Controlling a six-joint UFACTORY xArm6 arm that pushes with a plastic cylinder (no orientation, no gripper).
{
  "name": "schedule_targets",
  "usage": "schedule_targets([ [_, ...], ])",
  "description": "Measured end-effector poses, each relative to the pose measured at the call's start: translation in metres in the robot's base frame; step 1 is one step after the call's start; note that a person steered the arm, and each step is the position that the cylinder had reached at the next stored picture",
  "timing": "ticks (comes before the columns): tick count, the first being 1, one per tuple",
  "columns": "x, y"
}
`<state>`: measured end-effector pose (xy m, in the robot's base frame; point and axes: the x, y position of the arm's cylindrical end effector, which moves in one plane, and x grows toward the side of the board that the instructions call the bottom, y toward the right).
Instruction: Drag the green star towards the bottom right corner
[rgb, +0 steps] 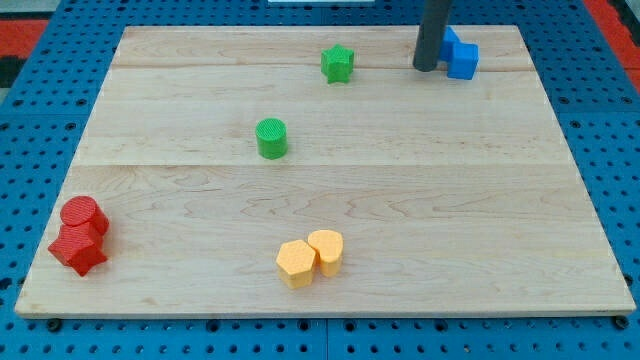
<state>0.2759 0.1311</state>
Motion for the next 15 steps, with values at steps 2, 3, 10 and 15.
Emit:
schedule_targets([
  [2,-0.002,-0.034],
  [3,-0.012,-0.05],
  [10,0.001,-0.114],
  [15,0.092,-0.145],
])
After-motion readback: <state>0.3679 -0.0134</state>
